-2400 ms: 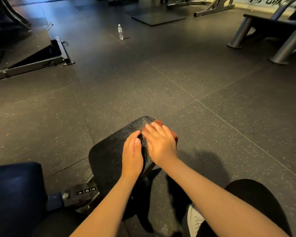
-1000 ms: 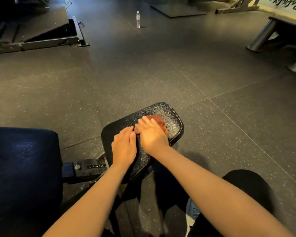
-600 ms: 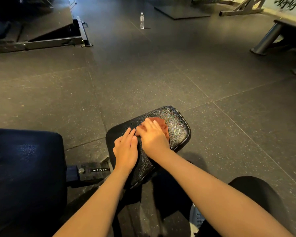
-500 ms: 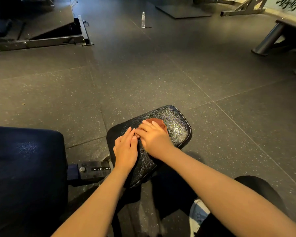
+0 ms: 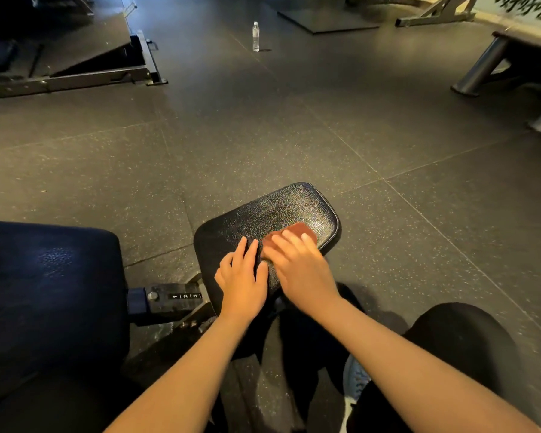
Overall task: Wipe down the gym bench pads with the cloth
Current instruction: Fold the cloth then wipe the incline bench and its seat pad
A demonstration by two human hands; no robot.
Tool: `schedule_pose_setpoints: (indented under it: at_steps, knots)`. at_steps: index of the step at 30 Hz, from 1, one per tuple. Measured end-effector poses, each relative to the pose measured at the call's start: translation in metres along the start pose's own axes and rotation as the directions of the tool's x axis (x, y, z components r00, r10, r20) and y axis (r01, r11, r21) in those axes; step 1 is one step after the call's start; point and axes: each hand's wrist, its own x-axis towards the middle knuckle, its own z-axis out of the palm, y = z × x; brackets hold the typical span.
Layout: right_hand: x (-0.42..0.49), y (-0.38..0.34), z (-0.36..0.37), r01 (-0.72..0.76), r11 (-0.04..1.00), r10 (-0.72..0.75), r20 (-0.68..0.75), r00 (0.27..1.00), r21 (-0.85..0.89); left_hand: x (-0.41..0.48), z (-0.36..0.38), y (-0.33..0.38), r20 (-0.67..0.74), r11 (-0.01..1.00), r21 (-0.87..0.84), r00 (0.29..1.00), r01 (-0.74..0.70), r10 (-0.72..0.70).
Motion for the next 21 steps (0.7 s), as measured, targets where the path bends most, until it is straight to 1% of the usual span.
schedule_pose_setpoints:
  at_steps: [1,3,5,6,7,9,12,15,17,20,21]
  knots:
    - [-0.001,0.011,0.0,-0.081,0.997,0.082,-0.059,0.995,0.013,-0.002,0.0,0.002,0.017,1.0,0.002,1.0,-0.013,0.013]
    - [-0.002,0.031,-0.003,-0.272,0.956,0.288,-0.17,0.942,0.111,-0.005,0.0,0.007,0.044,0.999,0.011,0.998,-0.044,0.043]
    - [-0.004,0.037,-0.001,-0.382,0.901,0.421,-0.198,0.885,0.206,-0.007,0.0,0.011,0.053,0.999,0.009,0.997,-0.052,0.051]
    - [-0.006,0.031,0.002,-0.405,0.888,0.446,-0.192,0.874,0.217,-0.007,-0.001,0.013,0.056,0.999,0.001,0.997,-0.044,0.044]
    - [-0.009,0.021,0.006,-0.411,0.885,0.451,-0.183,0.874,0.22,-0.007,-0.002,0.014,0.063,0.999,-0.009,0.997,-0.033,0.034]
    - [-0.018,-0.004,0.014,-0.375,0.891,0.416,-0.134,0.899,0.256,-0.008,-0.002,0.014,0.072,0.999,-0.053,0.997,-0.005,0.009]
    - [-0.038,-0.031,0.021,-0.268,0.915,0.294,-0.046,0.955,0.302,-0.012,0.001,0.013,0.07,0.996,-0.093,0.997,-0.009,0.016]
    - [-0.04,-0.02,0.016,-0.231,0.931,0.26,-0.069,0.963,0.284,-0.014,0.003,0.008,0.078,0.996,-0.075,0.995,-0.049,0.055]
    - [-0.034,-0.006,0.009,-0.27,0.925,0.304,-0.097,0.948,0.267,-0.015,0.002,0.005,0.092,0.996,-0.072,0.994,-0.06,0.066]
    - [-0.021,0.005,0.002,-0.385,0.869,0.44,-0.127,0.889,0.31,-0.015,0.0,0.005,0.1,0.994,-0.084,0.992,-0.064,0.072]
    - [-0.018,0.002,0.002,-0.404,0.858,0.462,-0.132,0.877,0.319,-0.015,-0.001,0.006,0.105,0.994,-0.094,0.993,-0.052,0.062]
